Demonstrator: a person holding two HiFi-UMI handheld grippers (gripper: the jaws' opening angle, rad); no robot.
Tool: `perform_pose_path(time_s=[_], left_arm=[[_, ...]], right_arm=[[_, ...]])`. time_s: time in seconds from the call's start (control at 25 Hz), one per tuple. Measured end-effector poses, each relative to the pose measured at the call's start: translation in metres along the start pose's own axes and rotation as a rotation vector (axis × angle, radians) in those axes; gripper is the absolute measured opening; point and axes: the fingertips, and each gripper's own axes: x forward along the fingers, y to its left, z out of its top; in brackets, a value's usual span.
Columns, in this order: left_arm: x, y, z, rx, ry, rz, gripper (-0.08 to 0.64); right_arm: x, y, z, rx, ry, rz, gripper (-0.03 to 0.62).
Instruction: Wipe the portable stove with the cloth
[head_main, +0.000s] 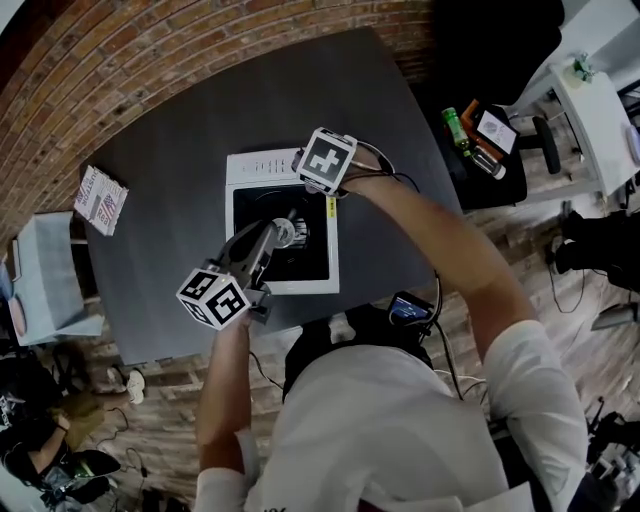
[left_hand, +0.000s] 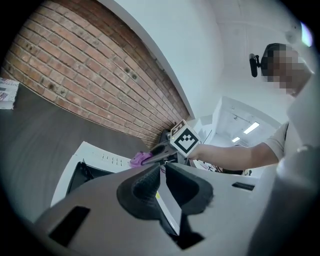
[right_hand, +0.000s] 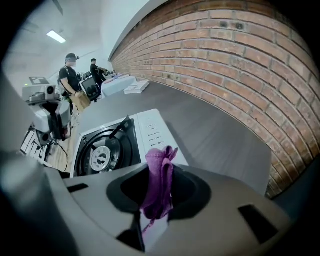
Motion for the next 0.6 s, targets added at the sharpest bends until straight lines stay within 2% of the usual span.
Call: perform_pose_path(time_s=[0.16, 0.36, 0.48, 0.6], left_arm=[[0.009, 0.004, 0.005, 0.022, 0.02, -0.008, 0.043], [0.014, 0.027, 0.014, 0.057, 0.05, 0.028, 0.043], [0.015, 0.044, 0.021, 0.081, 0.079, 0.067, 0.043], [0.011, 0.068, 0.025, 0.1, 0.124, 0.139, 0.043]], right_arm=[[-0.012, -0.015, -0.008, -0.018, -0.013, 0.017, 0.098], [-0.025, -0.05, -0.009, -0.174, -0.047, 0.003, 0.099], [-0.024, -0.071, 0.009, -0.215, -0.152, 0.018, 0.098], [-0.014, -0.083, 0.044, -0.231, -0.309, 0.063, 0.098]])
